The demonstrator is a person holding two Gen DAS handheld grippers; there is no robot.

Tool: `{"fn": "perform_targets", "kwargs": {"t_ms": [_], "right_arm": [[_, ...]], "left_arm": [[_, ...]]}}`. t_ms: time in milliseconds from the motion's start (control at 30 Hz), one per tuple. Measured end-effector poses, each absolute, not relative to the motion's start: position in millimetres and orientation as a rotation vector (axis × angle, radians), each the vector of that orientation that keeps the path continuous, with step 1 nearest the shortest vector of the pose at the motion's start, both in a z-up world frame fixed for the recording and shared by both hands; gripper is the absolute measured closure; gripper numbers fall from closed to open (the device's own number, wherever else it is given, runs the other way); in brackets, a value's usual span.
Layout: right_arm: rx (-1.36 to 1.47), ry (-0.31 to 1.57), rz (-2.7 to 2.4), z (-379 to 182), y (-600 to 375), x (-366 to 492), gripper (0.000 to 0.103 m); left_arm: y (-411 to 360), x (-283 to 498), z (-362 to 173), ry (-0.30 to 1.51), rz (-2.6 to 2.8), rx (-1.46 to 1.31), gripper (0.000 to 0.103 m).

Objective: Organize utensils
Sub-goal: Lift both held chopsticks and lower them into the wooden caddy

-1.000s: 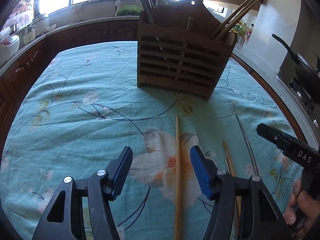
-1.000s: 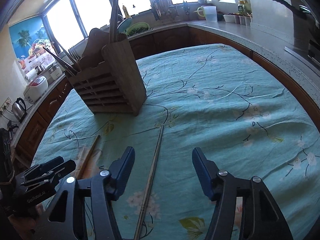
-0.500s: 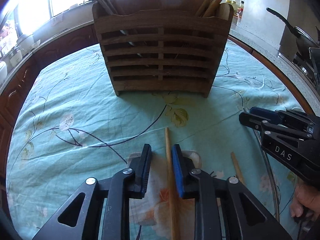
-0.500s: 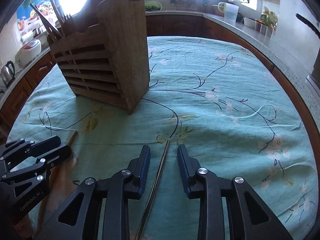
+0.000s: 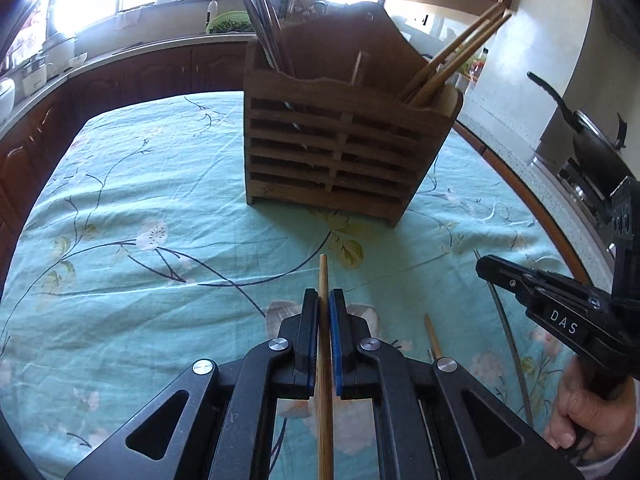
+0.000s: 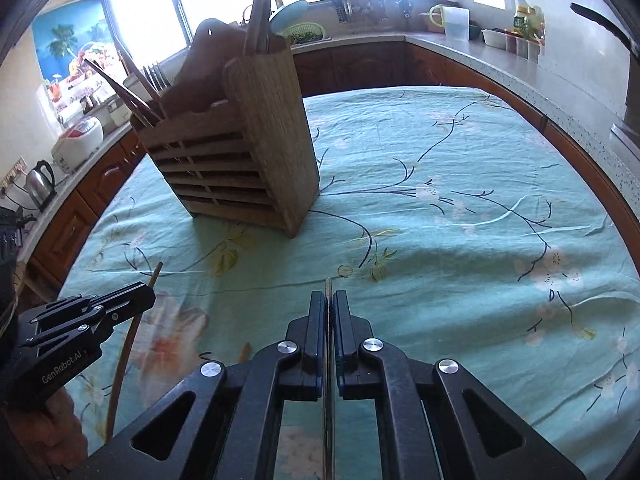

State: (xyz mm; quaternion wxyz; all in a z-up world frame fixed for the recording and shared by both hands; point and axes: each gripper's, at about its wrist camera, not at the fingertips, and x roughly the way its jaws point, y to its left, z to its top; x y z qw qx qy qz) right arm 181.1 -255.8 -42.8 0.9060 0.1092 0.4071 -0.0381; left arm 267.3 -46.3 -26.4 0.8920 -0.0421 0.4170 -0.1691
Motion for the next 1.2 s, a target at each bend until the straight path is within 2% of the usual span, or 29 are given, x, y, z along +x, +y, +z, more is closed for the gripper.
{"fn": "perform_targets", "kwargs": {"t_ms": [667, 1200], "right_arm": [[0.256, 0.517, -0.032, 82, -258, 111, 0.099], [0.251, 0.474, -0.020, 97, -254, 110, 0.099]], "left_arm": [[33, 166, 70, 0.620, -0.394, -0.227, 0.099], [46, 161, 83, 0.562, -0.384, -0.252, 0.099]]}}
